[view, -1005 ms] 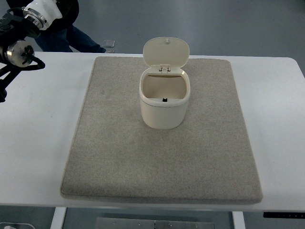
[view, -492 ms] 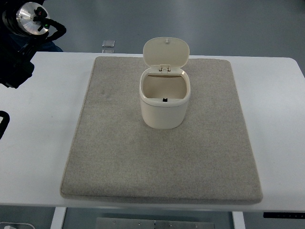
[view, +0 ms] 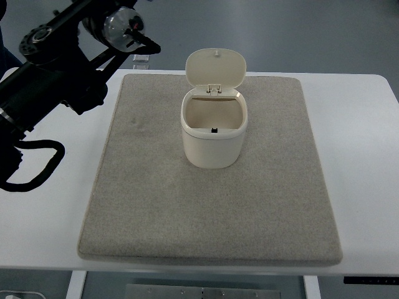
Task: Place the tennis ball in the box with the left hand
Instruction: 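Lift the tennis ball with the left hand up and away from the mat, then carry the held ball with the left hand over the open bin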
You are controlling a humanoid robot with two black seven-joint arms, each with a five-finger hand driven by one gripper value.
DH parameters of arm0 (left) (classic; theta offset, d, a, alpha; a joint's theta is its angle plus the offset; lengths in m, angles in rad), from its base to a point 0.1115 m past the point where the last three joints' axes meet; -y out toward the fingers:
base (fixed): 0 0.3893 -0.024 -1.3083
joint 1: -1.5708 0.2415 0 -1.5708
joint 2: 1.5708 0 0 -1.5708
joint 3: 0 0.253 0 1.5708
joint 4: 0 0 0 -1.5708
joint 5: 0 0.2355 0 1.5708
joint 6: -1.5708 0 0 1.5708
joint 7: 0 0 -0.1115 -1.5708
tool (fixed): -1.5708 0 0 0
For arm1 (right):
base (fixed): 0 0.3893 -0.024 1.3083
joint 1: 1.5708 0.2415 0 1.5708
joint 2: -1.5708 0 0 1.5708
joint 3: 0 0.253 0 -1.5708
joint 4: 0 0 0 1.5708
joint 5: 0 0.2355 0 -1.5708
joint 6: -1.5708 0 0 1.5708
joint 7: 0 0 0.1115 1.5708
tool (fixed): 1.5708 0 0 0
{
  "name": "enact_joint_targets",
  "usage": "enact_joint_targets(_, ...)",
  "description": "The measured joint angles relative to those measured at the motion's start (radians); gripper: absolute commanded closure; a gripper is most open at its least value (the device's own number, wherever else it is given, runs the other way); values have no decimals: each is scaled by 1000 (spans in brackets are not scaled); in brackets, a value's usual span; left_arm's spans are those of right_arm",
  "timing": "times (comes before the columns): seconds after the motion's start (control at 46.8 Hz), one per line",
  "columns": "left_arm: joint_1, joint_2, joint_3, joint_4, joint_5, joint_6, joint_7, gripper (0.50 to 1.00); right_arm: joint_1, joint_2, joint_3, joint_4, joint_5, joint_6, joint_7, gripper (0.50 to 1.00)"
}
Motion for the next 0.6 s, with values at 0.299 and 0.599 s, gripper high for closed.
enact_joint_targets(0.299, 18, 15, 185, -125, 69, 4, 7, 1000, 0, 0, 0, 0, 0, 0, 0, 562)
enact_joint_targets(0.599, 19, 224, 305, -250, 72, -42, 9, 1000, 0, 0, 0, 1, 0, 0, 0, 562)
